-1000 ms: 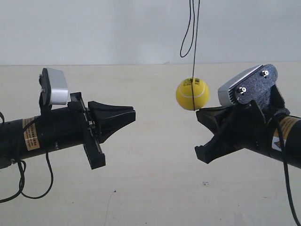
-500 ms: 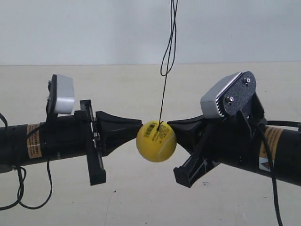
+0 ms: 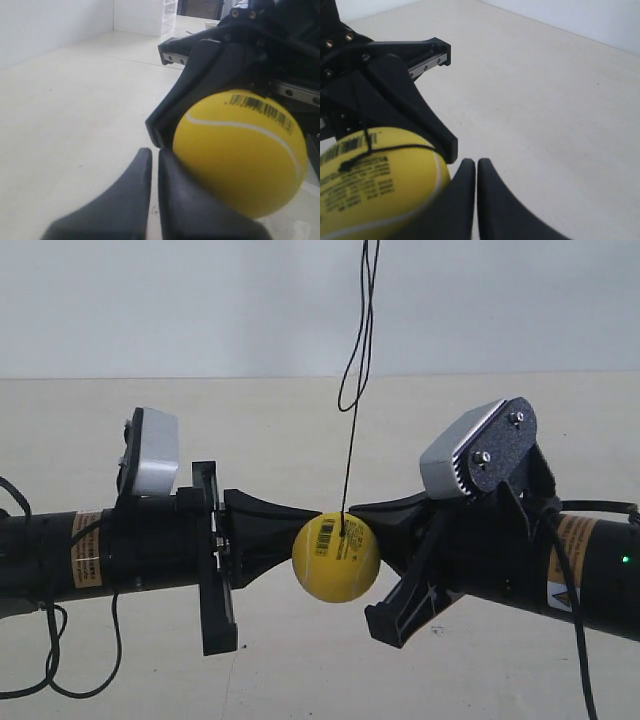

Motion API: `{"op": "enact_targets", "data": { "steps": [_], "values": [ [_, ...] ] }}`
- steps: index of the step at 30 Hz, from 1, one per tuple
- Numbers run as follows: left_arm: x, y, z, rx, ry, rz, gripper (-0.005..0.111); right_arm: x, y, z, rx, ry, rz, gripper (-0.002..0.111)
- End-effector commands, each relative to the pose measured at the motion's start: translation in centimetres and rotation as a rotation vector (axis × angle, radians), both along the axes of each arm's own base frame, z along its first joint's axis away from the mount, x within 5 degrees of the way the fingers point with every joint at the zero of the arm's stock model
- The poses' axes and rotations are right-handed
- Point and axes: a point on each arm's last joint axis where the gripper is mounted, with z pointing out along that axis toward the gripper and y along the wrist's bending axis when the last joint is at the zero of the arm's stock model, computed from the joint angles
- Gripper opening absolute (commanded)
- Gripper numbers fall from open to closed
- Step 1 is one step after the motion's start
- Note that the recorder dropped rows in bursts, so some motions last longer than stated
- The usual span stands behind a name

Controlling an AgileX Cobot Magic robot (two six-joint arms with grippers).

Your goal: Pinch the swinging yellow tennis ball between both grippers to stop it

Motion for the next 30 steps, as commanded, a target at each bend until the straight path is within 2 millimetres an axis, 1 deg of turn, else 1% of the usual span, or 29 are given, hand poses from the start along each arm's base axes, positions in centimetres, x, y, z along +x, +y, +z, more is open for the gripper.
{"op": "enact_targets", "data": {
  "steps": [1, 5, 12, 21, 25, 30],
  "values": [
    [0.1, -0.1, -0.3, 0.029, 0.006, 0.007, 0.005, 0.0, 0.0, 0.2, -0.011, -0.016, 0.005, 0.000],
    [0.4, 0.3, -0.7, 0.074, 0.017, 0.040, 0.005, 0.0, 0.0, 0.2, -0.017, -0.019, 0.005, 0.000],
    [1.8, 2.4, -0.7, 0.059, 0.068, 0.131, 0.005, 0.0, 0.0, 0.1, -0.025, -0.017, 0.003, 0.000],
    [1.1, 2.3, -0.2, 0.006, 0.039, 0.034, 0.005, 0.0, 0.0, 0.1, -0.025, -0.019, 0.004, 0.000],
    [1.1, 2.3, -0.1, 0.002, 0.045, 0.032, 0.005, 0.0, 0.0, 0.1, -0.031, -0.022, 0.005, 0.000],
    [1.4, 3.0, -0.2, 0.008, 0.058, 0.050, 0.005, 0.1, -0.2, -0.1, -0.058, -0.024, -0.001, 0.000]
  ]
}}
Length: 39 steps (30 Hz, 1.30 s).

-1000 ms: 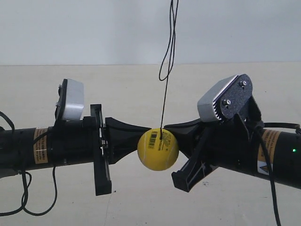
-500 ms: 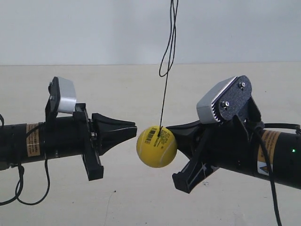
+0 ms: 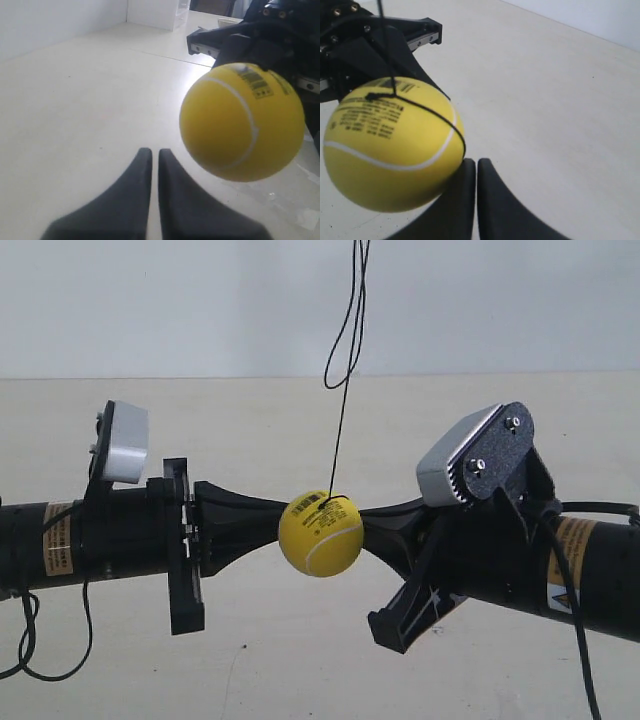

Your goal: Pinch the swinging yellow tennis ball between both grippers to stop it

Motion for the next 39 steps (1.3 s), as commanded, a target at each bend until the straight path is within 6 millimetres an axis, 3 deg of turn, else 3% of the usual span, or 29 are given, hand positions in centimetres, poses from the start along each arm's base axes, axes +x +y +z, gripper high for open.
{"op": "enact_targets", "data": {
  "steps": [1, 9, 30, 39],
  "values": [
    [0.3, 0.6, 0.1, -0.016, 0.018, 0.015, 0.005, 0.0, 0.0, 0.3, -0.012, -0.022, 0.004, 0.000],
    [0.3, 0.8, 0.1, -0.013, 0.025, 0.008, 0.005, -0.7, -0.8, 2.0, -0.002, -0.069, -0.017, 0.000],
    [0.9, 0.8, 0.2, -0.026, -0.010, 0.064, 0.005, -1.0, -0.5, 2.1, 0.017, -0.074, 0.036, 0.000],
    [1.2, 0.7, 0.5, -0.033, -0.005, 0.055, 0.005, -0.5, -1.0, 1.9, -0.026, -0.084, -0.038, 0.000]
  ]
}}
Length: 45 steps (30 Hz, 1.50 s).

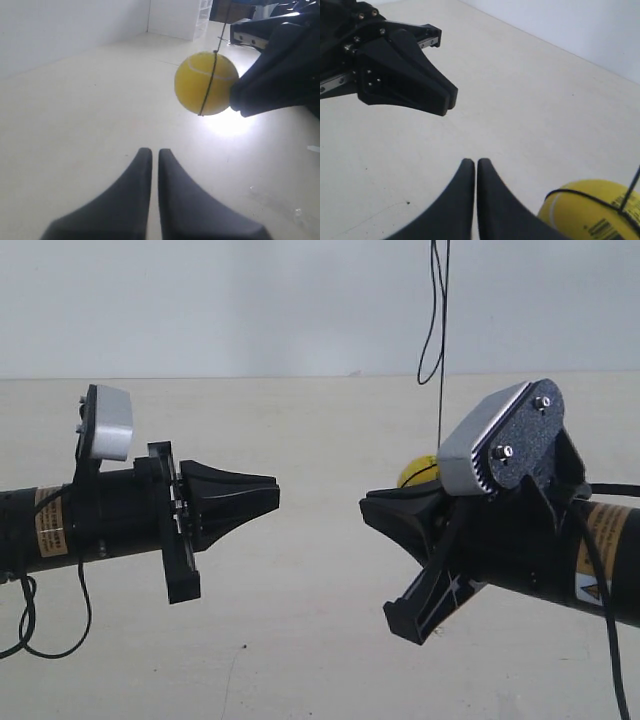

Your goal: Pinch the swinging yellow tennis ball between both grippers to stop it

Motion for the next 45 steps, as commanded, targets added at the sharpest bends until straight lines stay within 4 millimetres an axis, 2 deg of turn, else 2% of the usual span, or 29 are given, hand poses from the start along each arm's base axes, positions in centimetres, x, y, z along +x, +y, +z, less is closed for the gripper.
{"op": "enact_targets", "data": {
  "steps": [1, 24, 33, 39, 45],
  "values": [
    [0.0, -0.1, 0.0, -0.008, 0.005, -0.015, 0.005, 0.1, -0.2, 0.1, -0.008, -0.007, -0.019, 0.000],
    [-0.2, -0.2, 0.0, -0.004, 0.011, -0.031, 0.005, 0.1, -0.2, 0.0, -0.011, 0.000, -0.022, 0.000],
    [-1.0, -2.3, 0.2, 0.000, -0.077, -0.070, 0.005, 0.1, -0.2, 0.0, -0.012, 0.001, -0.023, 0.000],
    [-0.4, -2.2, 0.5, -0.011, -0.123, 0.010, 0.005, 0.1, -0.2, 0.0, -0.012, 0.001, -0.023, 0.000],
    [-0.4, -2.2, 0.5, -0.008, -0.135, 0.010, 0.005, 0.1, -0.2, 0.0, -0.014, 0.002, -0.024, 0.000]
  ]
}}
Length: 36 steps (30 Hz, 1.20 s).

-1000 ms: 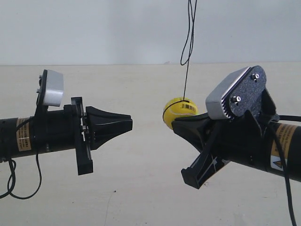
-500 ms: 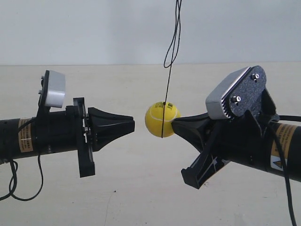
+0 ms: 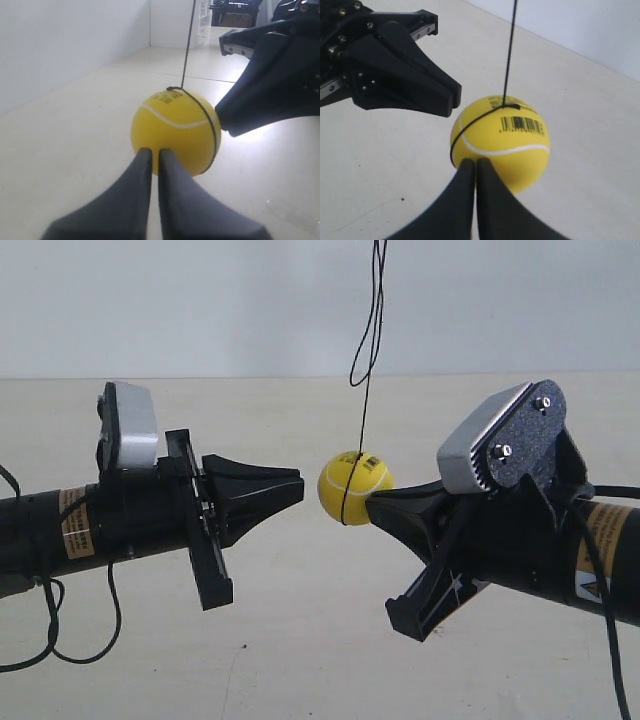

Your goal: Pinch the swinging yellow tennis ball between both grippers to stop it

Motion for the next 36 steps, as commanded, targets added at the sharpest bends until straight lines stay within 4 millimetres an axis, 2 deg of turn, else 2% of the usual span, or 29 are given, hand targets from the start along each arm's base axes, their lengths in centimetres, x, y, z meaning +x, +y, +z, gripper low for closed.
{"op": "enact_targets", "data": {
  "steps": [1, 11, 28, 36],
  "values": [
    [0.0, -0.3, 0.1, -0.011, -0.013, 0.000, 0.005, 0.0, -0.1, 0.1, 0.001, -0.002, -0.004, 0.000],
    [-0.4, -2.6, 1.0, -0.028, -0.058, -0.086, 0.005, 0.0, -0.1, 0.1, -0.001, -0.001, -0.005, 0.000],
    [-0.1, -2.6, 1.0, -0.028, -0.040, -0.060, 0.005, 0.1, -0.3, -0.2, -0.041, 0.002, -0.018, 0.000],
    [0.0, -2.6, 0.7, 0.006, -0.023, -0.046, 0.005, 0.7, -1.2, -0.5, -0.117, -0.014, -0.120, 0.000]
  ]
}}
